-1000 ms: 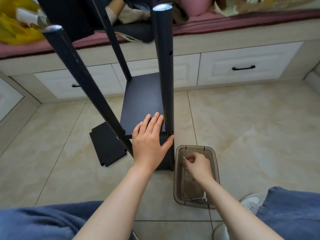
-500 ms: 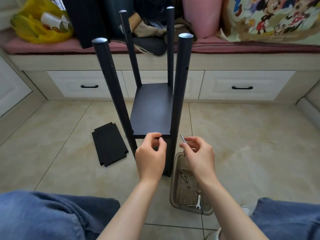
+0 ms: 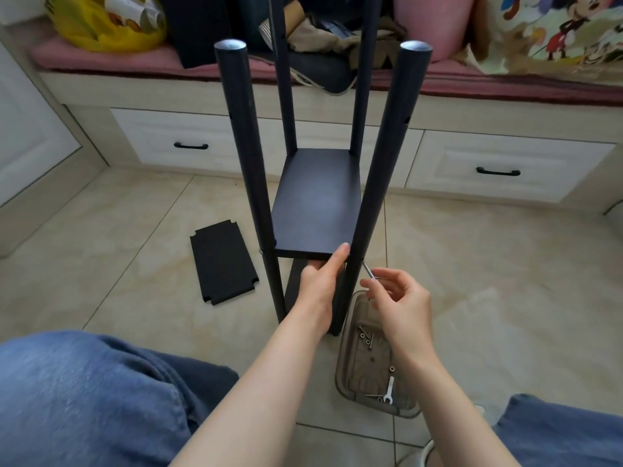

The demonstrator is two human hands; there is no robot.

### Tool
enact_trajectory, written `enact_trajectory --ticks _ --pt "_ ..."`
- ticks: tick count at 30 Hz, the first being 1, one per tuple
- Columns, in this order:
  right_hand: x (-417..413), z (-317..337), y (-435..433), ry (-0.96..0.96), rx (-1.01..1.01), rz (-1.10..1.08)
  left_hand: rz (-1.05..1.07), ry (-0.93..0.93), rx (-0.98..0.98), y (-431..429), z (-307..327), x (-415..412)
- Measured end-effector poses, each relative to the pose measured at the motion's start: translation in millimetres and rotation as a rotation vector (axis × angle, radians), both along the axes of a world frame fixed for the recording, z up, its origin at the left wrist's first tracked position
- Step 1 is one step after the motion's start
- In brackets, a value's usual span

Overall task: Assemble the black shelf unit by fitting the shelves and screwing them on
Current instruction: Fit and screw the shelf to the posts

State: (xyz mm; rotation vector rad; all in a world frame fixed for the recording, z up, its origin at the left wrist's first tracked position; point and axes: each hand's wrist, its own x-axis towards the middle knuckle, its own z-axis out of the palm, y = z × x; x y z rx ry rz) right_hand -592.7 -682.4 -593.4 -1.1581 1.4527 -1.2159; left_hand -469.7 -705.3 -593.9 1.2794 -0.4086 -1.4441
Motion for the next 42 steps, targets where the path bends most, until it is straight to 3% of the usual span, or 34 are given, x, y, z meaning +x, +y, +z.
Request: enact_trajectory --ticks 6,34,42 --pt "3 -5 -1 -0.007 -0.039 -0.036 0.055 0.101 -0.068 -4 -6 -8" --pt "12 -6 6 0.006 -0.115 -0.033 0.008 0.106 -0.106 0 -7 -5" --pt "4 -5 -11 -0.085 -0.071 0.031 0.024 0.104 -0.096 0 -7 -6"
